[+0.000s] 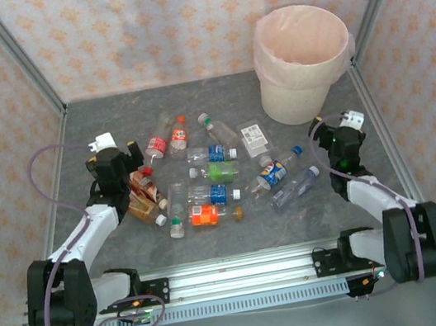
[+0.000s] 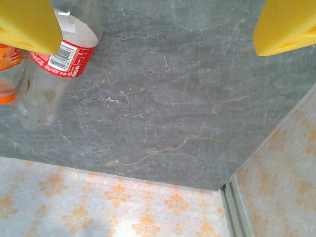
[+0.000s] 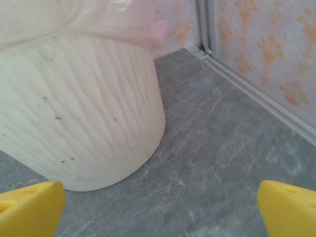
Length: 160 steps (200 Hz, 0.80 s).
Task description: Put the plastic bottles in the bin
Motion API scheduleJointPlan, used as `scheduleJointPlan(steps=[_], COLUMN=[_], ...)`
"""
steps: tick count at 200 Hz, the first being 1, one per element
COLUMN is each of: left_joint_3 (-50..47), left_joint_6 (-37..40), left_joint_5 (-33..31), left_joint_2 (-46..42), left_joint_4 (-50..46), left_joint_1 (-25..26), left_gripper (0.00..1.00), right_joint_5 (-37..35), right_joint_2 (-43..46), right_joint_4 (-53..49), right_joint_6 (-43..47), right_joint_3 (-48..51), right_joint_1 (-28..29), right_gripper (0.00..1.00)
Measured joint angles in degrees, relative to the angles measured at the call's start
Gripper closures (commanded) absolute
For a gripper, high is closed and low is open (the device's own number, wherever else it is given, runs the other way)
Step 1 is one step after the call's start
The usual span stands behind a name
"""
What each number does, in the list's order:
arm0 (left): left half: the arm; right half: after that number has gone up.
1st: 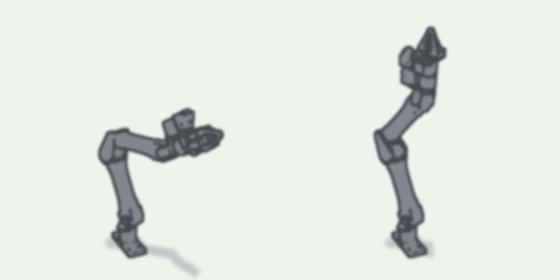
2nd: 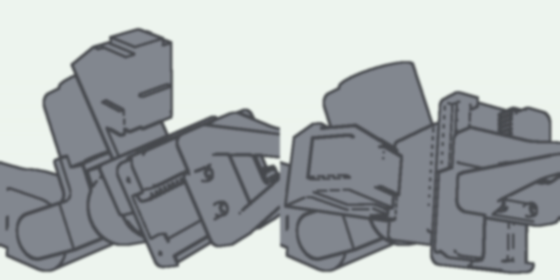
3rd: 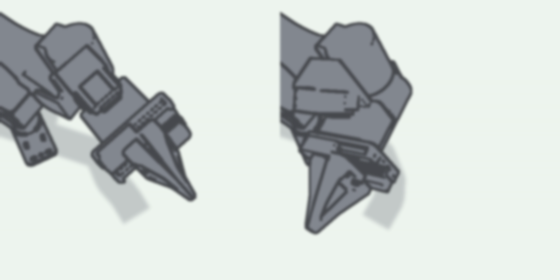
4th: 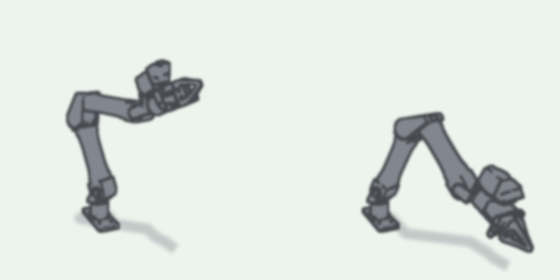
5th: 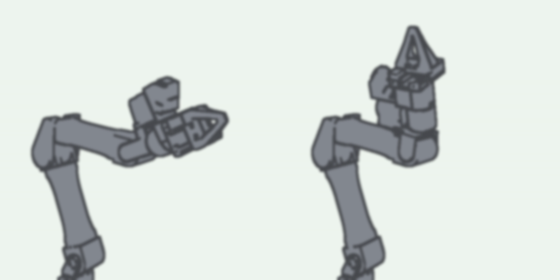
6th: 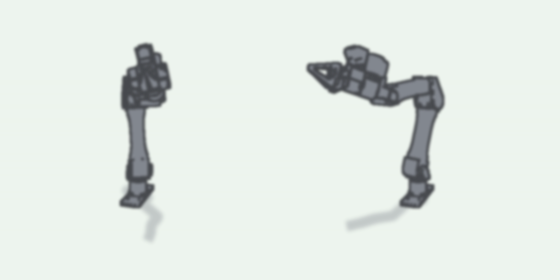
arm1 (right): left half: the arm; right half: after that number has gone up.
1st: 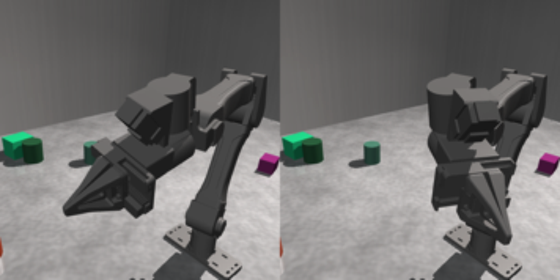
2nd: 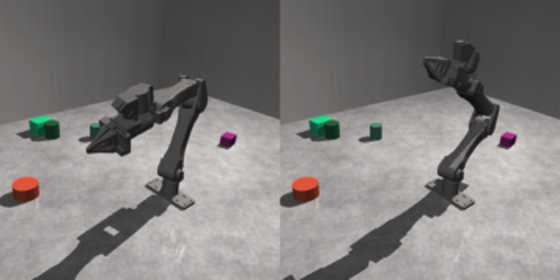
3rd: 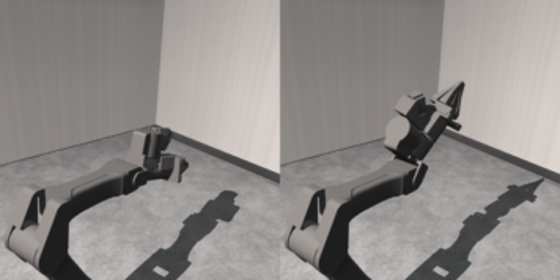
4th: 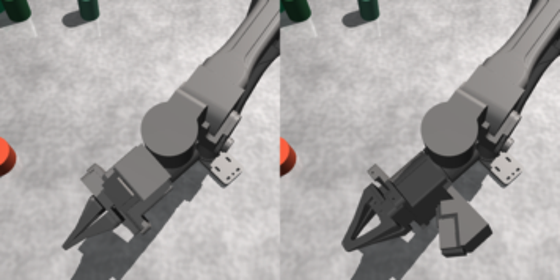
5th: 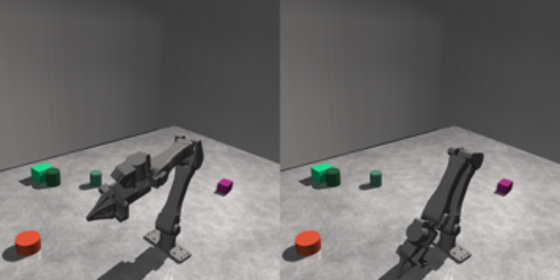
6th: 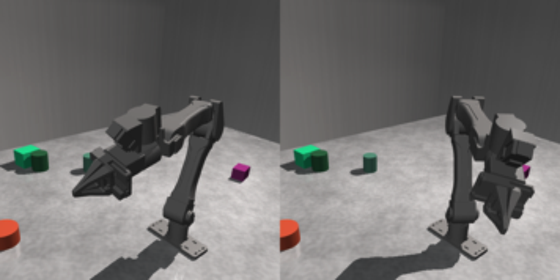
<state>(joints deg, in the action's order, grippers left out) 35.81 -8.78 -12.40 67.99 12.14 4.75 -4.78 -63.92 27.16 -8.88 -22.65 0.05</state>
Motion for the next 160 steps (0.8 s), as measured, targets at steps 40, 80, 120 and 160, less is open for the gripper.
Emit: scheduleJointPlan(steps=[40,80,120,160], left_joint_3=[6.05,11.43,11.65,11.39], left_joint_6=[-10.36,-17.09,-19.56,-20.13], left_joint_5=[-0.46,3.65,6.29,6.4], left_joint_2=[-2.27,-0.83,-0.92,-2.27], left_joint_4=[-13.66,-23.91,-27.41,-28.39], left_joint_1=[0.13,0.13,0.15,0.15], left_gripper=[0.0,0.0,0.0,0.0], right_joint_5=[4.85,14.4,19.43,21.24], right_joint_2=[8.52,5.77,5.38,-0.07], right_joint_4=[-22.86,-45.11,-55.69,-57.68], right_joint_6=[-15.3,-27.28,-37.2,-41.2], right_joint_3=[-7.04,-12.96,-12.33,-11.69], right_joint_1=[-0.09,0.76,5.73,12.04], right_gripper=[0.01,0.01,0.01,0.0])
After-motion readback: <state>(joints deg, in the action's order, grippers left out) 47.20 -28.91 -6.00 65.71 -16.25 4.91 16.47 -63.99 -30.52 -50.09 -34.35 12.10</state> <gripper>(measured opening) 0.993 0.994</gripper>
